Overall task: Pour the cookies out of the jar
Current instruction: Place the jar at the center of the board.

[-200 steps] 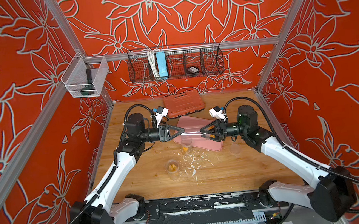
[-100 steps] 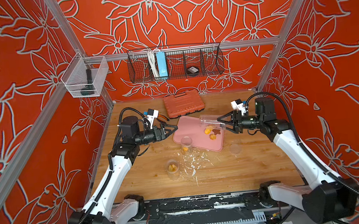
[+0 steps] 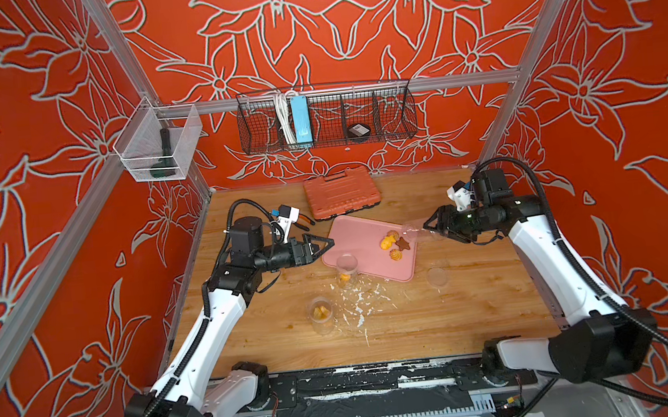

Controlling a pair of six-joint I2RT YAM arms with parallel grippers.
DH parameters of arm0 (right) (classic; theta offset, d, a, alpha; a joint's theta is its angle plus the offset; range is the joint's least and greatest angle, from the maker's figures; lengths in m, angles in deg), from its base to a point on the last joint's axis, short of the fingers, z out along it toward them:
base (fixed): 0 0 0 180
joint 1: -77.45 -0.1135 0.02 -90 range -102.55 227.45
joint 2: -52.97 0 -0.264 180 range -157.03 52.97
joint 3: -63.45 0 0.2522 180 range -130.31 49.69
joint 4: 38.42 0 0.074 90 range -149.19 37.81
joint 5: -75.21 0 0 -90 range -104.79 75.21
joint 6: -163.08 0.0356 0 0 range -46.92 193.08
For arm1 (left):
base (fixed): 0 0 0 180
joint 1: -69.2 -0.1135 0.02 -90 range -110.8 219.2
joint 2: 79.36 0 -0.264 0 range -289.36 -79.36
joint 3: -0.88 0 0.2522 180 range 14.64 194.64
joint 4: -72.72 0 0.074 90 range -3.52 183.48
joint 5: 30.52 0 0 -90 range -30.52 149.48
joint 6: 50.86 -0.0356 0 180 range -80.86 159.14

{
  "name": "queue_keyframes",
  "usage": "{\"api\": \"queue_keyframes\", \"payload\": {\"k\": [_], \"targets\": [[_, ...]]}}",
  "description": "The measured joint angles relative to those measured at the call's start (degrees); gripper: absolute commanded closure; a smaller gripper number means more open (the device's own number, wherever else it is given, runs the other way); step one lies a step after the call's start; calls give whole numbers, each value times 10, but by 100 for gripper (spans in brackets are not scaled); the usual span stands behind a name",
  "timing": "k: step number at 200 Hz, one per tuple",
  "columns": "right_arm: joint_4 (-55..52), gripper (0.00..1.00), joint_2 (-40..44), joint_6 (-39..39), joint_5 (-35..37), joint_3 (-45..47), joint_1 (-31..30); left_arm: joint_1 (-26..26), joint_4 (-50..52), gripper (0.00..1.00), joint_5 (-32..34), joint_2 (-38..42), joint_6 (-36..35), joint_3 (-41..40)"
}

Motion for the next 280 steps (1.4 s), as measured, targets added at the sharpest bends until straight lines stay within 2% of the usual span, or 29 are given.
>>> {"api": "queue_keyframes", "payload": {"k": [36,119,164,280], "targets": [[-59,38,-36,-44,108,-43,0,1,6,2,3,-2,-5,0],[-114,38,-133,-89,258,-69,0,4,8,2,3,-3,-6,0],[-115,39,-175,-94,289,-86,0,4,8,2,3,-3,-11,0],[-106,37,-238,-97,291,-90,0,4,8,2,4,-3,-17,0]]}}
